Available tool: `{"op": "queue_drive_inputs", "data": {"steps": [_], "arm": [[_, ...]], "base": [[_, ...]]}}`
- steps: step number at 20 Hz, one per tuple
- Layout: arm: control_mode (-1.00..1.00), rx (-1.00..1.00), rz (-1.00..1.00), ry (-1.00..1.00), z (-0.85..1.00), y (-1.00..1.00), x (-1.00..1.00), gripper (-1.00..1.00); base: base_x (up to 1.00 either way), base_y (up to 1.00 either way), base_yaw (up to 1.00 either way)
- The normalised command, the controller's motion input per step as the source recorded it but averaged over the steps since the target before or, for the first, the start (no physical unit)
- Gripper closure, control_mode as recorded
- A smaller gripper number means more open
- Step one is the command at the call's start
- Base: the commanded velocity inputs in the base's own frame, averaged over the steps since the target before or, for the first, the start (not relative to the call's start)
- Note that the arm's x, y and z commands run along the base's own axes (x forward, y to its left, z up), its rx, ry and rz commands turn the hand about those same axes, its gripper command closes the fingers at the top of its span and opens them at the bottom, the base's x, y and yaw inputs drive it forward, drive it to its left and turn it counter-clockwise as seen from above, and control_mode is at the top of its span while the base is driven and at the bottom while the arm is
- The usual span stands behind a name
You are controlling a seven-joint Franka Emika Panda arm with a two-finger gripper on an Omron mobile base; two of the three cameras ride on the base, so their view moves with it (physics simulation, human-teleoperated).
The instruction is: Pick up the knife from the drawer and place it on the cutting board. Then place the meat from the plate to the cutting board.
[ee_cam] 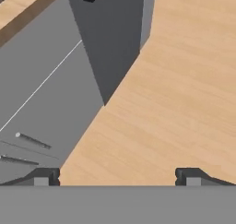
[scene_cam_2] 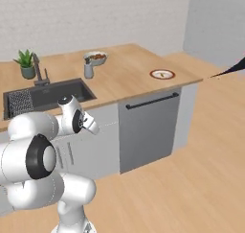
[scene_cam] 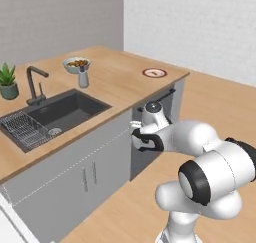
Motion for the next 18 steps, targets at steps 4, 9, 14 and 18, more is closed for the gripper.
{"op": "queue_drive_inputs", "data": {"steps": [4, 9, 14, 18], "arm": [[1.00, 0.00, 0.00, 0.00, 0.00, 0.00, 0.00, -1.00], [1.00, 0.00, 0.00, 0.00, 0.00, 0.00, 0.00, -1.00], [1.00, 0.00, 0.00, 0.00, 0.00, 0.00, 0.00, -1.00], [1.00, 0.00, 0.00, 0.00, 0.00, 0.00, 0.00, -1.00]], "base": [[1.00, -1.00, 0.12], [1.00, -0.91, 0.22], [1.00, -0.76, 0.24], [1.00, -0.46, 0.30]]}}
